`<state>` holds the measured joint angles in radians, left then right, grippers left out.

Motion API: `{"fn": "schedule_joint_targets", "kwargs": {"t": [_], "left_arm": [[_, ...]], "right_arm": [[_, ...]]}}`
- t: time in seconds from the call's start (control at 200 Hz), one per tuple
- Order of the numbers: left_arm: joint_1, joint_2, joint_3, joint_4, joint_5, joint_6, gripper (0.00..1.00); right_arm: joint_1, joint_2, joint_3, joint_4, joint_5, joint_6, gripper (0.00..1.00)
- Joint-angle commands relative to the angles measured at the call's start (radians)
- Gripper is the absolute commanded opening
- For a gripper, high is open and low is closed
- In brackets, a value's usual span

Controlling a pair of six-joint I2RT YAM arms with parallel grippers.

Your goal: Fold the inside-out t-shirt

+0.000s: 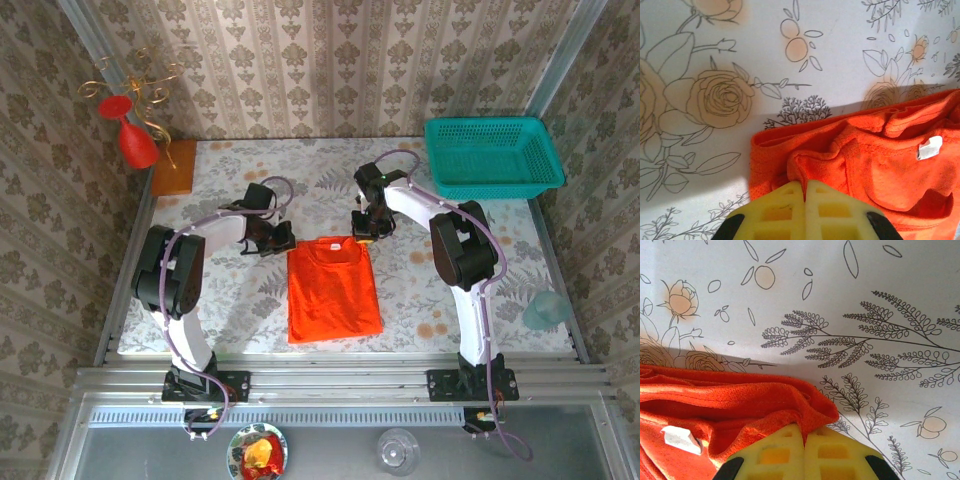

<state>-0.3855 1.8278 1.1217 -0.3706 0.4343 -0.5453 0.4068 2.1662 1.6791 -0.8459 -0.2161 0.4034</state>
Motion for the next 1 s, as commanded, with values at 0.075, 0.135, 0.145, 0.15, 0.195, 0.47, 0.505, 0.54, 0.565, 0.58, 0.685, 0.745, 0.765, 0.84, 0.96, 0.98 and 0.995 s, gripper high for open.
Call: {"fn": "schedule_joint_targets", "kwargs": {"t": [0.075,0.135,0.145,0.15,0.195,0.47,0.505,0.54,0.565,0.58,0.685,0.745,0.765,0.84,0.96,0.98,0.995], "left_arm": [[-0.001,0.038,0.057,-0.005,-0.007,0.033,0.11],[-0.004,0.056,0.064,-0.016,-0.040,0.044,0.14],[-0.004,0.058,0.066,-0.018,-0.047,0.046,0.14],[-0.004,0.059,0.066,-0.019,-0.049,0.046,0.14],[-0.004,0.066,0.071,-0.031,-0.072,0.051,0.18],[-0.010,0.061,0.101,-0.059,-0.117,0.087,0.33],[-0.010,0.055,0.105,-0.066,-0.135,0.092,0.35],[-0.010,0.052,0.110,-0.074,-0.150,0.100,0.36],[-0.012,0.050,0.116,-0.083,-0.159,0.105,0.37],[-0.012,0.050,0.120,-0.087,-0.165,0.107,0.37],[-0.019,0.061,0.145,-0.127,-0.198,0.130,0.38],[-0.023,0.074,0.155,-0.142,-0.202,0.138,0.39],[-0.025,0.079,0.159,-0.145,-0.201,0.137,0.40],[-0.032,0.101,0.169,-0.158,-0.200,0.141,0.41],[-0.053,0.143,0.193,-0.197,-0.236,0.141,0.43],[-0.056,0.149,0.196,-0.203,-0.243,0.140,0.43],[-0.060,0.154,0.198,-0.208,-0.247,0.141,0.43]], "right_arm": [[0.007,-0.034,-0.003,-0.041,0.014,0.016,0.00],[0.007,-0.035,-0.007,-0.041,0.012,0.017,0.00],[0.008,-0.035,-0.008,-0.041,0.012,0.018,0.00],[0.008,-0.034,-0.008,-0.041,0.012,0.018,0.00],[0.009,-0.037,-0.010,-0.042,0.012,0.018,0.00],[0.010,-0.039,-0.009,-0.042,0.012,0.017,0.00],[0.011,-0.036,-0.008,-0.042,0.010,0.017,0.00],[0.011,-0.036,-0.009,-0.042,0.011,0.018,0.00],[0.011,-0.036,-0.006,-0.044,0.011,0.018,0.00],[0.010,-0.035,-0.006,-0.044,0.010,0.017,0.00],[0.012,-0.035,-0.006,-0.044,0.011,0.018,0.00],[0.012,-0.032,-0.005,-0.042,0.011,0.017,0.00],[0.012,-0.032,-0.005,-0.042,0.010,0.019,0.00],[0.013,-0.031,-0.002,-0.042,0.009,0.019,0.00],[0.014,-0.029,0.000,-0.045,0.009,0.017,0.00],[0.013,-0.030,0.000,-0.046,0.010,0.017,0.00],[0.013,-0.030,0.000,-0.048,0.010,0.018,0.00]]}}
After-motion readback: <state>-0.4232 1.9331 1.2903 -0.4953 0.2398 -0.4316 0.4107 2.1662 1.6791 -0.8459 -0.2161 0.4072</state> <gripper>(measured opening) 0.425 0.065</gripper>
